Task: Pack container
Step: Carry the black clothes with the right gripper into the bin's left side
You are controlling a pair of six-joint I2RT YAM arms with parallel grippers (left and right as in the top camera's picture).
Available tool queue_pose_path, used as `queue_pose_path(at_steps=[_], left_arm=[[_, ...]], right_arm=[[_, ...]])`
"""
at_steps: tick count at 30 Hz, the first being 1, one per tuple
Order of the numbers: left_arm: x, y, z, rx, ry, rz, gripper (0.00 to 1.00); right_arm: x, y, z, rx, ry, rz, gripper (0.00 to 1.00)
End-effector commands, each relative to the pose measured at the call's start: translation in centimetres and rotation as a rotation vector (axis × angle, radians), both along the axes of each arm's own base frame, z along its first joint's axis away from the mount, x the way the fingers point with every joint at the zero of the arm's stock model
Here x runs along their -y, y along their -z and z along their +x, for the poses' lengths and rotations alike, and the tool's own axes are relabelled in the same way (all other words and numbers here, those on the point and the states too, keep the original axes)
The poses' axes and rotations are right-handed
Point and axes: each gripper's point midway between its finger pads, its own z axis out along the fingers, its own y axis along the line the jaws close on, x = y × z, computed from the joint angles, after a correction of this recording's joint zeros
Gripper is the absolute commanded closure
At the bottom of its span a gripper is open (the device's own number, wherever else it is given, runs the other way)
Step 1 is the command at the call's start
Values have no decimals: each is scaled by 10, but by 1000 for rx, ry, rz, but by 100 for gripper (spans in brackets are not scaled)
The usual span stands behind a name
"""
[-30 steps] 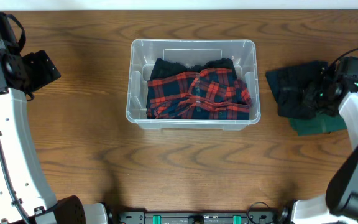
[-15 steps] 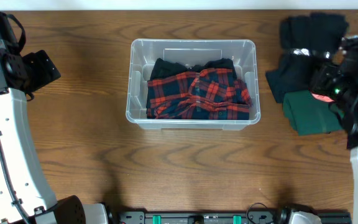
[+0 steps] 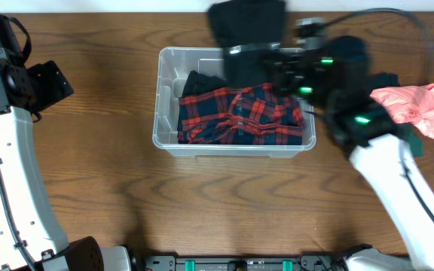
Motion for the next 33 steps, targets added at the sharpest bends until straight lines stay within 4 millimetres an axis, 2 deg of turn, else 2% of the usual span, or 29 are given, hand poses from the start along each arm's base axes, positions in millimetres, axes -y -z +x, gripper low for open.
queue_pose_path(at_steps=[1,7,13,19,22,23,26,28,30,33], left_arm=[[-1,-2,-2,9,-20,0,2],[-1,-2,-2,10,-19,-1,2],[-1,-2,-2,10,-19,-1,2],[-1,-2,-2,9,-20,0,2],[-1,-2,-2,10,-19,-1,2],[-1,-2,-2,9,-20,0,2],[-1,-2,-2,9,-20,0,2],[-1,-2,-2,10,-19,-1,2],[-1,-2,-2,10,-19,-1,2],[-1,-2,-2,10,-19,-1,2]], right_arm=[[-29,14,11,-111,66,112,98],[-73,48,22,-206,149,205,98],[-101,89,22,-314,230,247,99],[-110,121,22,-369,259,222,98],[-110,130,22,-387,267,218,98],[-111,133,23,-389,267,214,91],[-113,132,23,-372,243,205,35],[-117,128,22,-345,205,190,8],[-122,124,21,-330,162,193,1],[-127,114,20,-308,84,190,1]])
